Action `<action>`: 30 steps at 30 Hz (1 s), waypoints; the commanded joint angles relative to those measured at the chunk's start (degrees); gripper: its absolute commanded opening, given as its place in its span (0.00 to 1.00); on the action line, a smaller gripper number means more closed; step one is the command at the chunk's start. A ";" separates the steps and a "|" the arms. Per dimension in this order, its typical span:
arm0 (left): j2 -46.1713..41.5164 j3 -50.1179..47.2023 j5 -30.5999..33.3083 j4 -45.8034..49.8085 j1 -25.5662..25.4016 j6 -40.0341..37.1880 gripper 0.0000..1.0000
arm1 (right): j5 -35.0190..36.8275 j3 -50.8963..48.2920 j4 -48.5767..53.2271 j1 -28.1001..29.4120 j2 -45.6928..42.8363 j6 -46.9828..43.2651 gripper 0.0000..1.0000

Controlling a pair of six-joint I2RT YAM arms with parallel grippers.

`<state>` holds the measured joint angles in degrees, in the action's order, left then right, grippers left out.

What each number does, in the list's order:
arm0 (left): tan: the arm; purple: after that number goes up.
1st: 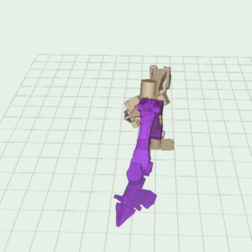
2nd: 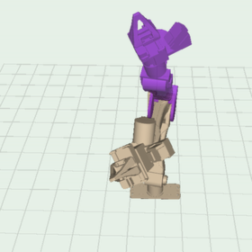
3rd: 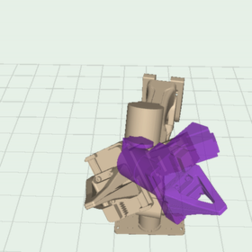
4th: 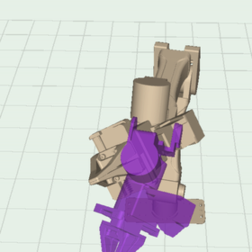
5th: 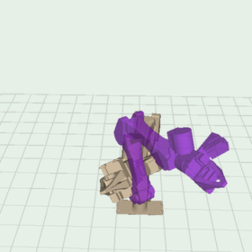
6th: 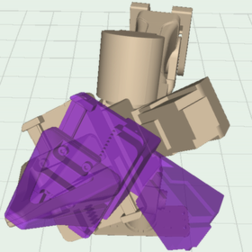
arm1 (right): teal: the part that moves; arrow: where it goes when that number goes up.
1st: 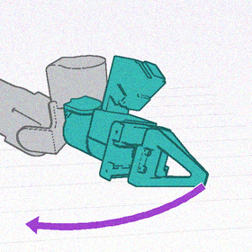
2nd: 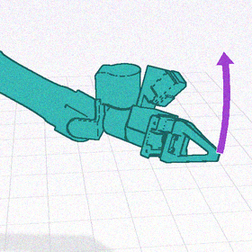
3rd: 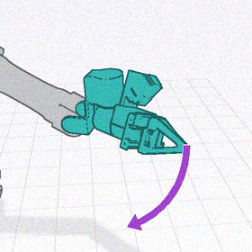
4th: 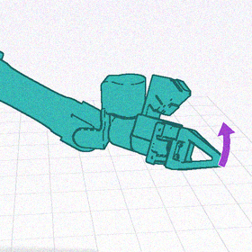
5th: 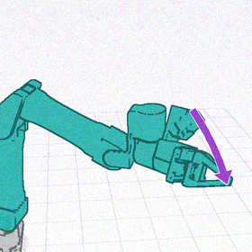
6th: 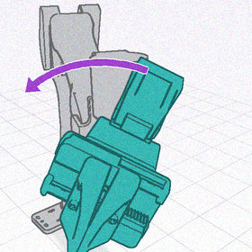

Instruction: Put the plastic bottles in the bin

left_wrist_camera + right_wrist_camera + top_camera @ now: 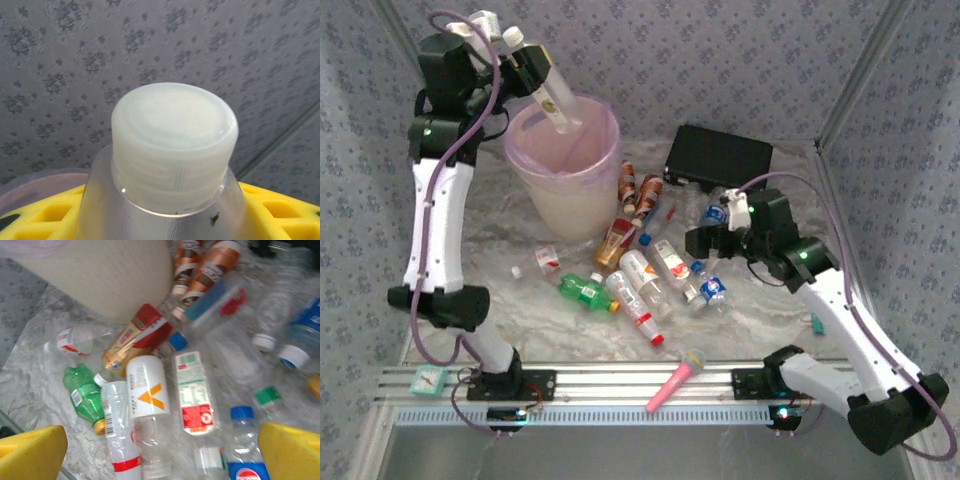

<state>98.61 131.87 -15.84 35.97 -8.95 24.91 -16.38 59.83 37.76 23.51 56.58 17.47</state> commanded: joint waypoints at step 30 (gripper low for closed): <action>18.85 -15.99 13.93 12.97 -7.84 -20.41 0.23 | -1.91 -6.58 16.01 -20.83 -4.88 3.01 0.94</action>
<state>116.62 116.01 -2.17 49.87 -16.43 5.52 -18.48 53.36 51.66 3.22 53.01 19.07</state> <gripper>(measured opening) 0.584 0.940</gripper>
